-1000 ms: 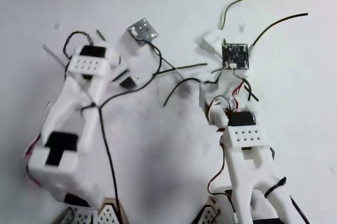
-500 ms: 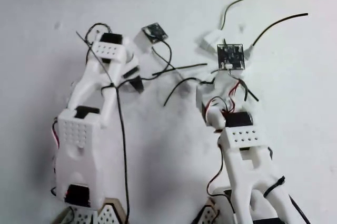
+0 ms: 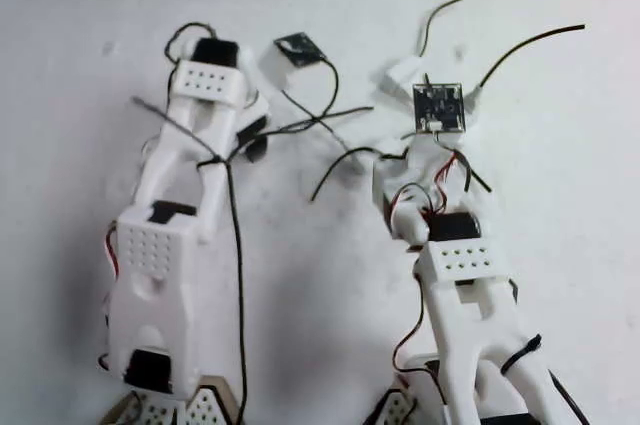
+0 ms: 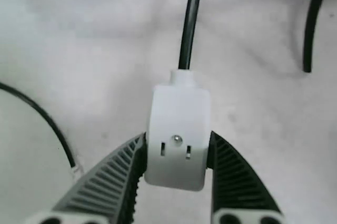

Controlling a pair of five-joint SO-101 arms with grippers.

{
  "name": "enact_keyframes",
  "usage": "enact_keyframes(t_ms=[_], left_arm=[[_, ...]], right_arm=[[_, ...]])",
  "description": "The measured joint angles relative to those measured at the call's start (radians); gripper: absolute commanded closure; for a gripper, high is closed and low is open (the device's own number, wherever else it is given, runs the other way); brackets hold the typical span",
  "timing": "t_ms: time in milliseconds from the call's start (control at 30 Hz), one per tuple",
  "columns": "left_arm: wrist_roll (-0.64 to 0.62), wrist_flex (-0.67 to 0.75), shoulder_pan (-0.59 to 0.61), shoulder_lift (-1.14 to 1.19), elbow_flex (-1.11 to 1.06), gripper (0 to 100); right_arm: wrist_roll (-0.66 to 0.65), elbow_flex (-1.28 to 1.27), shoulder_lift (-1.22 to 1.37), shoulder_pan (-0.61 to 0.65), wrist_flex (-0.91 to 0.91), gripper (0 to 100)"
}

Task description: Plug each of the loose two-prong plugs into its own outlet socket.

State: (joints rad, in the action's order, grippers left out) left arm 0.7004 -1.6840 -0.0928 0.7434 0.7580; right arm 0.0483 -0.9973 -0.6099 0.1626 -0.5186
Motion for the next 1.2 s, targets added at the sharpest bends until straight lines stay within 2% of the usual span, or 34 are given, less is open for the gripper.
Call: enact_keyframes(t_ms=[133, 267, 400, 633, 800, 867, 933, 1033, 1200], left_arm=[[-0.025, -0.081, 0.0, -0.112, -0.017, 96], [-0.029, -0.092, 0.011, -0.256, -0.166, 98], [-0.029, -0.086, 0.091, -0.391, -0.301, 98], [0.106, -0.086, 0.273, -0.62, -0.482, 98], [0.16, -0.084, 0.287, -0.838, -0.697, 98], [0.16, -0.063, 0.256, -0.934, -0.804, 94], [0.155, -0.018, 0.204, -1.039, -0.93, 84], [0.074, 0.08, 0.149, -1.217, -1.111, 68], [-0.04, 0.17, 0.141, -1.524, -1.257, 70]], right_arm=[[0.0, 0.0, 0.0, 0.0, 0.0, 97.8], [0.0, 0.0, 0.0, 0.0, 0.0, 97.8], [0.0, 0.0, 0.0, 0.002, 0.0, 97.8], [0.0, 0.0, 0.0, 0.002, 0.0, 97.8], [0.0, 0.0, 0.0, 0.002, 0.0, 97.8], [0.0, 0.0, 0.0, 0.0, 0.0, 97.8], [0.0, 0.0, 0.0, 0.002, 0.0, 97.8], [0.0, -0.008, 0.0, 0.002, 0.0, 97.8], [0.0, -0.011, 0.0, 0.003, 0.0, 97.8]])
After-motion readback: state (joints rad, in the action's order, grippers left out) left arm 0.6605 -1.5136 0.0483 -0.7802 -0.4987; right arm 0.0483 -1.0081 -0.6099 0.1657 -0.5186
